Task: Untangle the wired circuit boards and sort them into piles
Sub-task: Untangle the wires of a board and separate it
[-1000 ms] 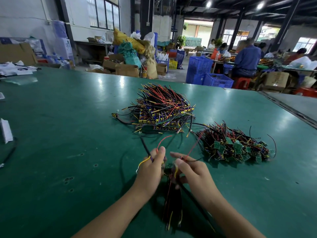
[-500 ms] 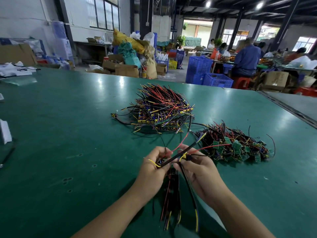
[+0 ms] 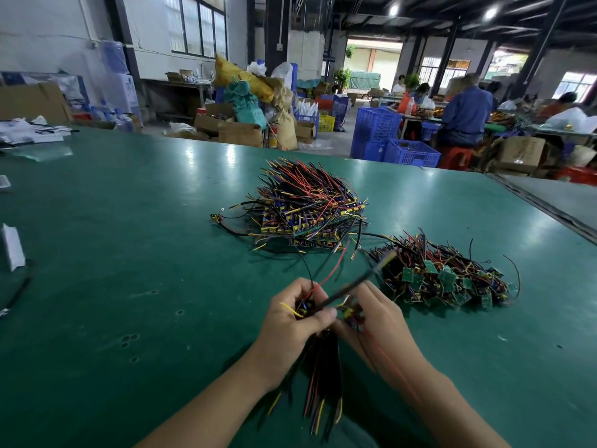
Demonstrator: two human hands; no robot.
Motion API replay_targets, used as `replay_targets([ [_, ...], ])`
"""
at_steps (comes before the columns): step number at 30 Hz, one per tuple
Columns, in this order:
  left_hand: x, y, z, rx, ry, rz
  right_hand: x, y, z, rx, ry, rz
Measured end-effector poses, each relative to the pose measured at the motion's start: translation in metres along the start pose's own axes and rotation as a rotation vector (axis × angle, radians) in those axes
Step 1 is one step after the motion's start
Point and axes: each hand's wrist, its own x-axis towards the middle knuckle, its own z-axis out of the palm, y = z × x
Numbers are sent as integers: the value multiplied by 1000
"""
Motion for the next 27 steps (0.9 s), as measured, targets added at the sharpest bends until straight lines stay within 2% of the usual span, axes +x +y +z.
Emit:
replay_targets([
  [6, 7, 9, -4, -510, 39, -184, 5, -1, -2, -46, 64, 103],
  [9, 8, 13, -8, -643, 32, -201, 4, 2, -1, -23, 60, 65],
  [12, 4, 11, -5, -594, -33, -190, 2, -5, 0, 25, -80, 68],
  [15, 2, 6, -4, -518, -91, -155, 1, -11, 1, -169, -234, 89],
  [18, 3, 5, -2, -405, -58, -123, 2, -15, 1, -411, -124, 12],
  [21, 6, 0, -1, -149, 105, -29, 4, -15, 1, -441, 67, 42],
  [23, 9, -3, -2, -24, 163, 17, 5, -11, 0, -276, 113, 125],
  [27, 6, -11, -1, 272, 146, 101, 6, -16, 5, 452, 0, 401],
])
